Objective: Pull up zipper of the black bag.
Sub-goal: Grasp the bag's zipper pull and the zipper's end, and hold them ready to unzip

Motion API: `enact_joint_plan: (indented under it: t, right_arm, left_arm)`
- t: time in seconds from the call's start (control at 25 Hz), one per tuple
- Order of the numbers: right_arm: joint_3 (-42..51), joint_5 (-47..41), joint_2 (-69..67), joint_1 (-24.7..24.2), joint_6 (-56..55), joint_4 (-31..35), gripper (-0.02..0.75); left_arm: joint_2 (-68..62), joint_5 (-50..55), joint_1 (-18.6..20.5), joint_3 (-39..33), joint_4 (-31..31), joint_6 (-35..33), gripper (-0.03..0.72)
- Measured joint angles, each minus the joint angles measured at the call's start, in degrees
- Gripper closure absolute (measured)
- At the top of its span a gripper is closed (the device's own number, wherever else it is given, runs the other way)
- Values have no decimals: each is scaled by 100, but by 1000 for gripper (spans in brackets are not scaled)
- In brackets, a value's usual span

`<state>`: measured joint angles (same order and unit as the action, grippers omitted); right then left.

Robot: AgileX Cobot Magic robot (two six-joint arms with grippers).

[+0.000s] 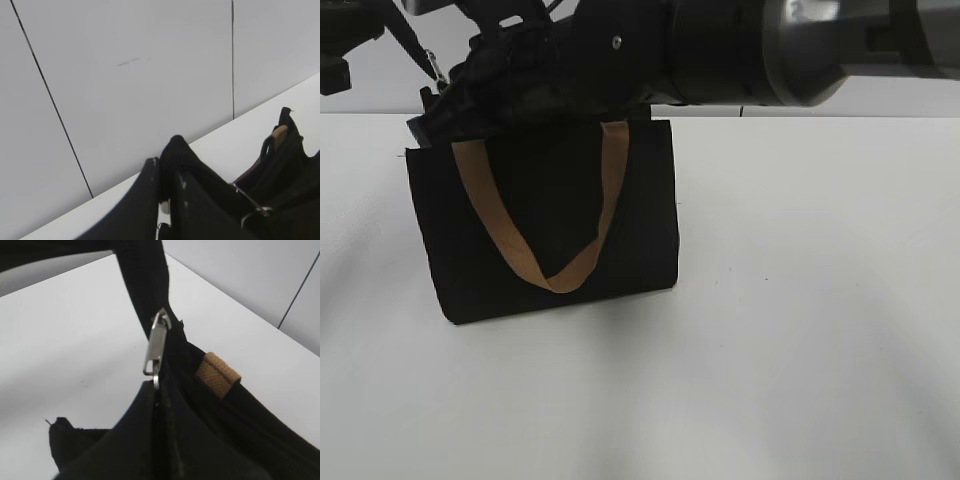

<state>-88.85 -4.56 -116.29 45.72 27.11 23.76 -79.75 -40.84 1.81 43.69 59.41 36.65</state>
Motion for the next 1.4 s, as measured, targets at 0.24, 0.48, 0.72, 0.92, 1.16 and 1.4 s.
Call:
enact_joint_plan:
  t: [0.24,0.48,0.72,0.92,1.16,1.4]
  right_arm:
    - [0,-18,0,5,0,0,675]
    - [0,-23,0,5,0,0,701]
    - [0,-119,70,5,0,0,753]
    - [0,-372,186,5,0,0,753]
    - [0,-433,190,5,0,0,753]
    - [0,-444,192,5,-4,0,753]
  left_arm:
    - [0,-11,0,0,-10,0,673]
    - [0,-16,0,0,-10,0,673]
    - [0,6,0,0,-17,0,673]
    - [0,60,0,0,-17,0,673]
    - [0,66,0,0,-17,0,673]
    - [0,71,0,0,-17,0,673]
